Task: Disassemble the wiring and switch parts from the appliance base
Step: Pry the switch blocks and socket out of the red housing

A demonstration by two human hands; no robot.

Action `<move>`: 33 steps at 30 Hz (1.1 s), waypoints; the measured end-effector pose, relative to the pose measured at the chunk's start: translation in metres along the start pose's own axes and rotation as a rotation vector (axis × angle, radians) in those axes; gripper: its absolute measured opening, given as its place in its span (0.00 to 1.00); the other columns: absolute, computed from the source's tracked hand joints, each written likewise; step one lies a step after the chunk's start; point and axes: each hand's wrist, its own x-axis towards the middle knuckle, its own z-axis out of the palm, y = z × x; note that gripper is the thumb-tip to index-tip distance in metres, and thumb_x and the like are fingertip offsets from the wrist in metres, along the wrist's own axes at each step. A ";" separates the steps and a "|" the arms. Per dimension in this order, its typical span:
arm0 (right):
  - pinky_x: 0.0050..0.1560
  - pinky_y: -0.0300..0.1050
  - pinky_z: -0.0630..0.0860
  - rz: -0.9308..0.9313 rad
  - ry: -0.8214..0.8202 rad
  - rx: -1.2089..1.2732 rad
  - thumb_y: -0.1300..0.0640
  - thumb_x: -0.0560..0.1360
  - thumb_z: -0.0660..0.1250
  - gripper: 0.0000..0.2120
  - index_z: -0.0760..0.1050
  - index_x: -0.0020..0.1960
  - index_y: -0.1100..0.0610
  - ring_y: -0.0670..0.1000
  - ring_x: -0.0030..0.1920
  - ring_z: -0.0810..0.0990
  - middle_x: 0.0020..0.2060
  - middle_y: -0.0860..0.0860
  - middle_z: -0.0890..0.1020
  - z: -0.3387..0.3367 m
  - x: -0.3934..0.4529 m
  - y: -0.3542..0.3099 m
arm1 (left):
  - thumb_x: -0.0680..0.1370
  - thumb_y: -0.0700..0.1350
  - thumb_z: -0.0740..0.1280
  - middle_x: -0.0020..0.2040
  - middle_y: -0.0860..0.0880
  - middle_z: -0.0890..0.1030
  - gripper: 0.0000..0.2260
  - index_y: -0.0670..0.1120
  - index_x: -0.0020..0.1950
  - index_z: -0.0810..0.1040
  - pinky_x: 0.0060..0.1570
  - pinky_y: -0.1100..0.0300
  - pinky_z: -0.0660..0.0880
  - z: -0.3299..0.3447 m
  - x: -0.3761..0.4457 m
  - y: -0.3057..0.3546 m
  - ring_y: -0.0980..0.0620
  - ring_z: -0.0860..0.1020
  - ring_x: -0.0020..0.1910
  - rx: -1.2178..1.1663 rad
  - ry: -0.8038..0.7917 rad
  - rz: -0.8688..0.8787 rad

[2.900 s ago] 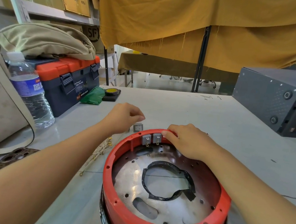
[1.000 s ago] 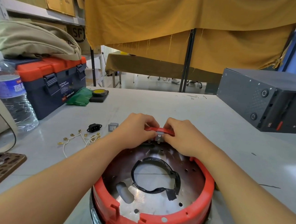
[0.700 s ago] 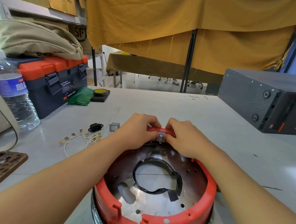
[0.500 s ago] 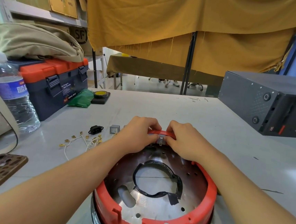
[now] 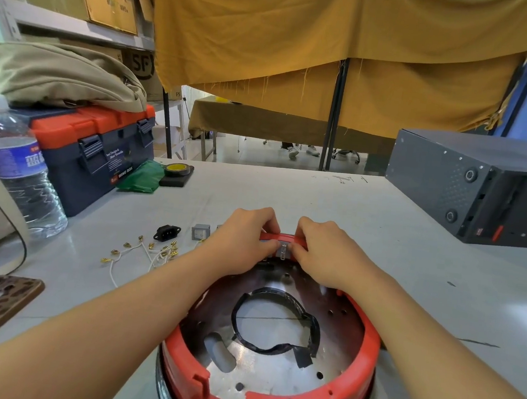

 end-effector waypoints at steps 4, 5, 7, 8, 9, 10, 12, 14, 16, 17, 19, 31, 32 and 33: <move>0.40 0.49 0.72 -0.011 0.002 -0.019 0.50 0.80 0.57 0.08 0.65 0.50 0.56 0.56 0.41 0.73 0.37 0.50 0.67 0.002 0.001 0.000 | 0.75 0.43 0.68 0.42 0.49 0.81 0.03 0.47 0.47 0.75 0.42 0.55 0.75 0.000 0.000 0.001 0.51 0.77 0.38 -0.008 -0.011 -0.003; 0.39 0.49 0.71 -0.017 0.006 -0.025 0.50 0.80 0.57 0.08 0.64 0.49 0.55 0.56 0.40 0.72 0.36 0.50 0.66 0.002 0.002 0.001 | 0.75 0.43 0.67 0.42 0.49 0.81 0.03 0.48 0.46 0.74 0.42 0.55 0.75 0.000 0.000 0.001 0.51 0.77 0.38 -0.006 -0.013 -0.001; 0.38 0.48 0.69 -0.031 0.012 -0.034 0.51 0.80 0.57 0.08 0.63 0.48 0.54 0.56 0.40 0.72 0.34 0.49 0.65 0.003 0.002 0.001 | 0.75 0.43 0.67 0.42 0.49 0.81 0.03 0.49 0.45 0.73 0.42 0.54 0.76 0.000 0.000 0.001 0.50 0.77 0.38 0.005 -0.021 0.001; 0.37 0.48 0.68 -0.038 0.014 -0.037 0.51 0.80 0.57 0.08 0.62 0.47 0.54 0.56 0.39 0.72 0.34 0.49 0.65 0.004 0.002 0.002 | 0.75 0.43 0.67 0.43 0.49 0.81 0.03 0.49 0.46 0.73 0.43 0.53 0.77 0.000 0.001 0.001 0.49 0.78 0.39 0.007 -0.026 -0.001; 0.37 0.47 0.67 -0.043 0.017 -0.040 0.51 0.80 0.57 0.08 0.62 0.47 0.54 0.56 0.39 0.71 0.34 0.49 0.65 0.005 0.003 0.002 | 0.75 0.43 0.67 0.43 0.48 0.81 0.03 0.48 0.46 0.73 0.44 0.51 0.77 0.001 0.001 0.002 0.48 0.78 0.40 0.006 -0.031 -0.005; 0.36 0.47 0.66 -0.047 0.019 -0.043 0.51 0.80 0.56 0.08 0.62 0.47 0.54 0.56 0.38 0.71 0.34 0.48 0.65 0.005 0.003 0.002 | 0.75 0.43 0.66 0.44 0.47 0.81 0.03 0.48 0.46 0.73 0.45 0.49 0.77 0.001 0.001 0.002 0.47 0.78 0.41 0.006 -0.034 -0.007; 0.35 0.47 0.65 -0.053 0.020 -0.048 0.51 0.80 0.56 0.07 0.61 0.47 0.54 0.55 0.37 0.70 0.33 0.48 0.65 0.005 0.004 0.003 | 0.75 0.43 0.66 0.44 0.47 0.80 0.03 0.48 0.47 0.72 0.47 0.48 0.77 0.001 0.002 0.003 0.47 0.79 0.42 0.017 -0.040 -0.009; 0.34 0.47 0.65 -0.056 0.017 -0.054 0.52 0.80 0.56 0.07 0.61 0.47 0.54 0.55 0.37 0.70 0.33 0.49 0.65 0.005 0.005 0.003 | 0.76 0.43 0.65 0.44 0.47 0.79 0.03 0.47 0.47 0.71 0.47 0.48 0.77 0.002 0.002 0.004 0.47 0.78 0.43 0.036 -0.048 -0.008; 0.34 0.47 0.64 -0.057 0.014 -0.058 0.52 0.80 0.56 0.07 0.61 0.47 0.54 0.55 0.37 0.70 0.33 0.49 0.65 0.005 0.004 0.003 | 0.76 0.43 0.64 0.44 0.47 0.78 0.03 0.47 0.48 0.71 0.46 0.50 0.77 0.003 0.002 0.005 0.47 0.77 0.43 0.052 -0.052 -0.006; 0.34 0.47 0.64 -0.058 0.013 -0.061 0.52 0.80 0.56 0.07 0.60 0.47 0.54 0.55 0.37 0.69 0.33 0.49 0.64 0.005 0.004 0.003 | 0.76 0.43 0.64 0.44 0.48 0.78 0.03 0.47 0.48 0.70 0.46 0.50 0.76 0.003 0.003 0.005 0.47 0.77 0.43 0.061 -0.050 -0.004; 0.35 0.47 0.64 -0.057 0.007 -0.069 0.53 0.80 0.56 0.07 0.60 0.47 0.55 0.56 0.38 0.70 0.33 0.49 0.64 0.005 0.004 0.002 | 0.77 0.43 0.64 0.43 0.48 0.77 0.03 0.47 0.48 0.70 0.45 0.51 0.76 0.004 0.002 0.005 0.47 0.76 0.43 0.076 -0.046 0.003; 0.37 0.48 0.67 -0.045 -0.041 -0.057 0.54 0.78 0.59 0.09 0.60 0.48 0.55 0.57 0.41 0.72 0.42 0.53 0.71 0.002 0.002 0.001 | 0.74 0.45 0.68 0.37 0.52 0.73 0.11 0.49 0.48 0.66 0.40 0.52 0.72 0.005 0.002 0.000 0.49 0.74 0.38 0.099 -0.072 0.026; 0.37 0.48 0.67 -0.044 -0.042 -0.055 0.54 0.78 0.60 0.09 0.60 0.48 0.55 0.57 0.41 0.72 0.42 0.53 0.71 0.002 0.002 0.001 | 0.74 0.45 0.68 0.37 0.51 0.74 0.11 0.49 0.48 0.66 0.40 0.51 0.73 0.005 0.002 0.000 0.48 0.74 0.39 0.099 -0.074 0.027; 0.37 0.48 0.67 -0.042 -0.041 -0.052 0.54 0.78 0.60 0.09 0.60 0.48 0.55 0.57 0.41 0.72 0.42 0.54 0.71 0.002 0.002 0.001 | 0.74 0.45 0.68 0.39 0.50 0.75 0.11 0.49 0.48 0.66 0.41 0.51 0.74 0.005 0.002 0.000 0.48 0.75 0.40 0.098 -0.077 0.027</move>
